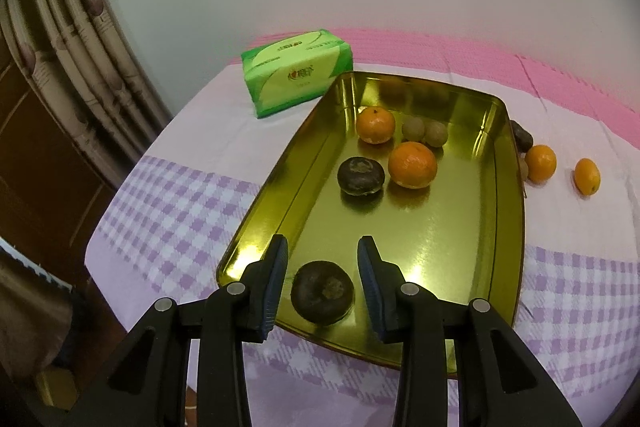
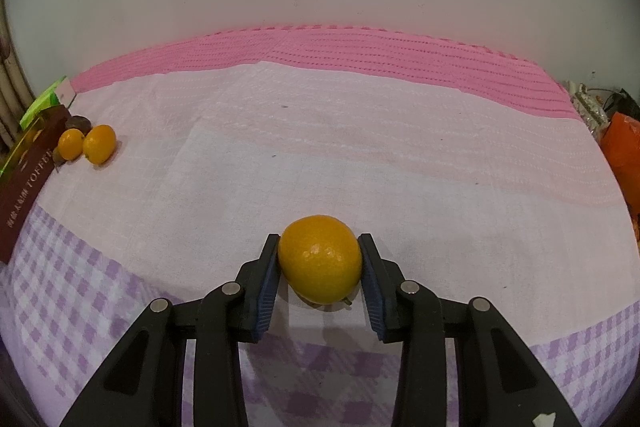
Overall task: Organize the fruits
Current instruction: 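Carry the kumquat over the tray and open the right gripper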
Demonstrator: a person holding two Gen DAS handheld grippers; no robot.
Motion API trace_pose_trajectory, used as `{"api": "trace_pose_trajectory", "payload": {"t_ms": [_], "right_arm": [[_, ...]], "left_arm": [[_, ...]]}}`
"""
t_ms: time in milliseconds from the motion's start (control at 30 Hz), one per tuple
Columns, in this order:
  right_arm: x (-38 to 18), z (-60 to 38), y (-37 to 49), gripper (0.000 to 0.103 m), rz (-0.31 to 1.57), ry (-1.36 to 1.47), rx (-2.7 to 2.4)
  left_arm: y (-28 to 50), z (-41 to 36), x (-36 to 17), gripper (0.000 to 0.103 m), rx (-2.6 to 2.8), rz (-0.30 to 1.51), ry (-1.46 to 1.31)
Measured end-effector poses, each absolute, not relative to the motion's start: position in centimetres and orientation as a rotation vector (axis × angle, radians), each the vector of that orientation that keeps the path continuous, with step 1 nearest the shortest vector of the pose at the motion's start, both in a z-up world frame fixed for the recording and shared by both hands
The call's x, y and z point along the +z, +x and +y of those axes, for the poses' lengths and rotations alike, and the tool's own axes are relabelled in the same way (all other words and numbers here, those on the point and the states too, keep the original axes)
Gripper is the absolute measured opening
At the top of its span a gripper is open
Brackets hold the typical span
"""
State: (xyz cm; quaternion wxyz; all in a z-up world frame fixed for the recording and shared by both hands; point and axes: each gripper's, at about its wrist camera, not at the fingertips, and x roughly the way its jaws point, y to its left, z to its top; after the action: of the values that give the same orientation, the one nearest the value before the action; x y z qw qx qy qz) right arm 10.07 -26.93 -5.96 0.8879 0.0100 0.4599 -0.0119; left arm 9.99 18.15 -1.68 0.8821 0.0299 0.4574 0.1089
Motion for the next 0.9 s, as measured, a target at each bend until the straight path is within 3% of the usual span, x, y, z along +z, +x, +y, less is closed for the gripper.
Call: {"api": "trace_pose_trajectory", "payload": {"t_ms": [900], "right_arm": [[1.2, -6.2, 8.2, 0.035, 0.887, -0.042, 0.478]], "left_arm": [[9.4, 20.1, -0.1, 0.038, 0.266, 0.959, -0.023]]}}
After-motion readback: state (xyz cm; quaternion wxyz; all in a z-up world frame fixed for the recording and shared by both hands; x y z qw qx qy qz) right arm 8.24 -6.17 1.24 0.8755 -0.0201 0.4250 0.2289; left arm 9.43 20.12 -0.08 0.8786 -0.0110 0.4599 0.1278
